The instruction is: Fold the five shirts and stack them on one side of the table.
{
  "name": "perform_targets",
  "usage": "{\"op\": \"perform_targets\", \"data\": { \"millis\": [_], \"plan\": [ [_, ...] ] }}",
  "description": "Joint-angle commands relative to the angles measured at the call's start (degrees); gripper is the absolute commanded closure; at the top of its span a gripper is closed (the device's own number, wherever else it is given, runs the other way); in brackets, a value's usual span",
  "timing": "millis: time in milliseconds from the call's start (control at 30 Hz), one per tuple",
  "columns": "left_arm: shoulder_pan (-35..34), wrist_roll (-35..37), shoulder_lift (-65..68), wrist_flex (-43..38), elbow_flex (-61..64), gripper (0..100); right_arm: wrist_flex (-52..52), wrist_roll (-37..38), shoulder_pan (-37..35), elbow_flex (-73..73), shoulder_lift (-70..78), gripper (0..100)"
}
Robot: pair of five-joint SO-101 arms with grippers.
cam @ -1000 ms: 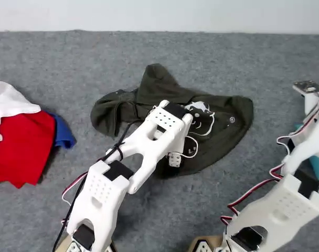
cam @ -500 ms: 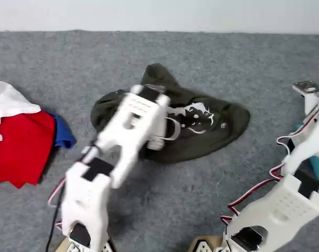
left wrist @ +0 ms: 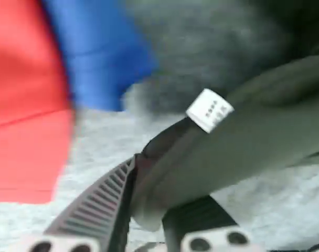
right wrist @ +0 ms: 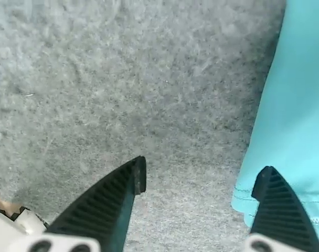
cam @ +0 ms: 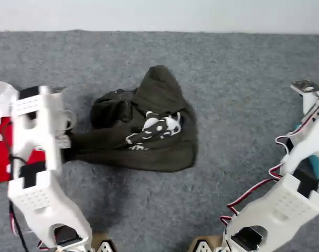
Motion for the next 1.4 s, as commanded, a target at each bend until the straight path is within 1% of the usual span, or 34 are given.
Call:
{"op": "perform_targets", "data": {
  "millis": [0, 67, 100, 133, 200, 267, 333, 367, 467, 533, 600, 733, 800, 900, 967, 1033, 1133, 1233, 1367],
  "plan": [
    [-5.54, -3.87, -3.34, 1.58, -5.41, 98, 2.07, -0.09, -0.84, -0.44, -3.65, 66.7],
    [-5.54, -4.22, -3.78, 1.76, -6.11, 93, 2.07, -0.09, -0.84, -0.44, -3.65, 66.7],
    [-5.45, -4.04, -3.87, 1.76, -6.11, 88, 2.07, -0.09, -0.92, -0.35, -3.65, 66.7],
    [-5.36, -3.96, -3.87, 1.76, -5.85, 81, 2.15, -0.09, -1.27, -0.26, -3.65, 66.5],
    [-4.75, -3.78, -3.96, 1.76, -5.23, 65, 2.24, -0.09, -2.07, -0.09, -3.56, 66.4],
    [-4.40, -0.70, -5.19, 1.85, -3.91, 49, 2.33, -0.09, -2.95, -0.09, -3.65, 66.4],
    [-2.99, 0.70, -7.12, 1.85, -1.01, 38, 2.33, -0.09, -4.18, -0.09, -3.65, 66.4],
    [-2.11, 0.88, -8.26, 1.85, 0.92, 36, 2.33, -0.09, -5.05, -0.09, -3.56, 66.4],
    [0.62, 1.05, -13.01, 1.85, 5.85, 36, 2.42, -0.26, -9.36, -0.09, -3.38, 66.3],
    [1.93, 2.81, -17.23, 1.76, 7.16, 36, 2.42, -0.44, -13.76, -0.09, -3.47, 66.3],
    [2.55, 4.04, -21.71, 1.76, 7.43, 36, 2.42, -0.97, -18.95, -0.09, -3.65, 66.3],
    [1.49, 4.66, -32.26, 1.76, 8.92, 36, 2.33, -4.31, -31.34, -0.44, -3.65, 65.9],
    [0.35, 4.31, -37.54, 1.76, 12.18, 36, 2.24, -5.80, -37.67, -0.44, -3.47, 62.9],
    [-2.37, 0.53, -45.19, 1.76, 19.03, 36, 1.98, -6.59, -46.11, -0.53, -3.38, 54.7],
    [-4.84, -1.41, -49.93, 1.76, 23.25, 36, 0.66, -6.59, -50.42, -0.53, -3.38, 49.5],
    [-7.56, -3.69, -54.24, 1.76, 27.38, 36, -1.27, -6.59, -53.41, -0.53, -3.30, 46.4],
    [-11.87, -7.03, -59.16, 1.76, 32.48, 36, -4.79, -6.59, -56.48, -0.53, -3.12, 47.8],
    [-15.30, -9.58, -63.03, 1.76, 35.82, 36, -9.45, -6.59, -57.80, -0.53, -1.98, 51.5],
    [-18.55, -11.43, -65.85, 1.76, 37.49, 36, -16.13, -6.59, -57.10, -0.88, 1.71, 59.8]
  ]
}}
